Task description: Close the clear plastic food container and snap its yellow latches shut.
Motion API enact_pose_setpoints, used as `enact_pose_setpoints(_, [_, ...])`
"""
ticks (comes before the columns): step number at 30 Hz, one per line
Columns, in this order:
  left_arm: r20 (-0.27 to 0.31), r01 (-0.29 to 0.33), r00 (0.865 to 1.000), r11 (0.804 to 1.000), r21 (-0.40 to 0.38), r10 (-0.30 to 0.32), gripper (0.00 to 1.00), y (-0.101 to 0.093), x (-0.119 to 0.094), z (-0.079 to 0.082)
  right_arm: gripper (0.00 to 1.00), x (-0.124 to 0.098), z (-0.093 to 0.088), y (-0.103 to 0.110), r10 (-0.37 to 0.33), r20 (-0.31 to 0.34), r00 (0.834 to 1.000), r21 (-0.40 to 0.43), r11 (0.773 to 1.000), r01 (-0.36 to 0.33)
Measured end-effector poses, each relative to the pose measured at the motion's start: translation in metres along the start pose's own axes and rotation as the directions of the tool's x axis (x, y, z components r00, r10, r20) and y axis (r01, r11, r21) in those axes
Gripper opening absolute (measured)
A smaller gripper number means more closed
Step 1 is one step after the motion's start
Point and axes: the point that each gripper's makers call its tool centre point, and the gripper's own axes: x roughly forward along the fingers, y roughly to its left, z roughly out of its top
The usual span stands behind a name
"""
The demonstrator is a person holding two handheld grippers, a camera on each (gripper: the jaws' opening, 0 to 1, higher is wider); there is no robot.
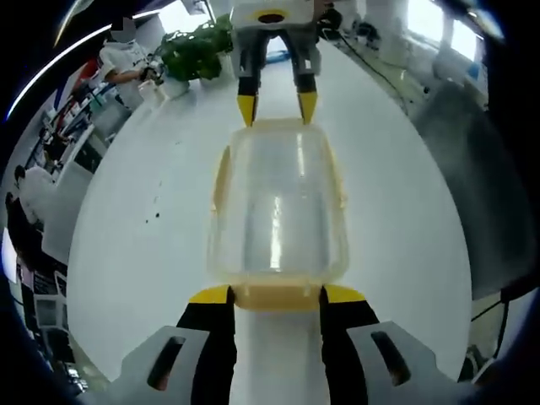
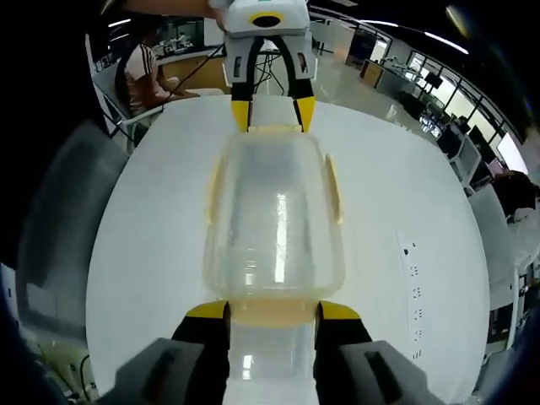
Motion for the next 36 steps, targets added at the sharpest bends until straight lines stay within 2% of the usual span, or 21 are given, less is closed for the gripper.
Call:
enact_pose_setpoints(7, [0.002,0.000,1.000,1.000,0.005,0.000,0.36,0.001,0.010,0.012,0.36,-0.005,-0.016,-0.001,-0.006,-0.003,1.000,0.007,1.000,0.006])
enact_pose_setpoints(14, [0.010,-0.008,1.000,1.000,0.012,0.008,0.36,-0.004,0.018,0.029,0.36,-0.015,-0.034,0.004,-0.013,-0.033,0.999,0.007,1.000,0.014])
enact_pose_setpoints(24, [0.024,0.007,1.000,1.000,-0.004,-0.007,0.36,-0.012,0.041,0.051,0.36,-0.024,-0.062,0.012,-0.003,-0.044,0.999,0.023,1.000,0.004])
enact_pose_setpoints(36, [0.017,0.029,0.999,0.999,-0.019,-0.028,0.36,-0.015,0.056,0.063,0.36,-0.026,-0.080,0.014,0.015,-0.046,0.999,0.043,0.999,-0.013])
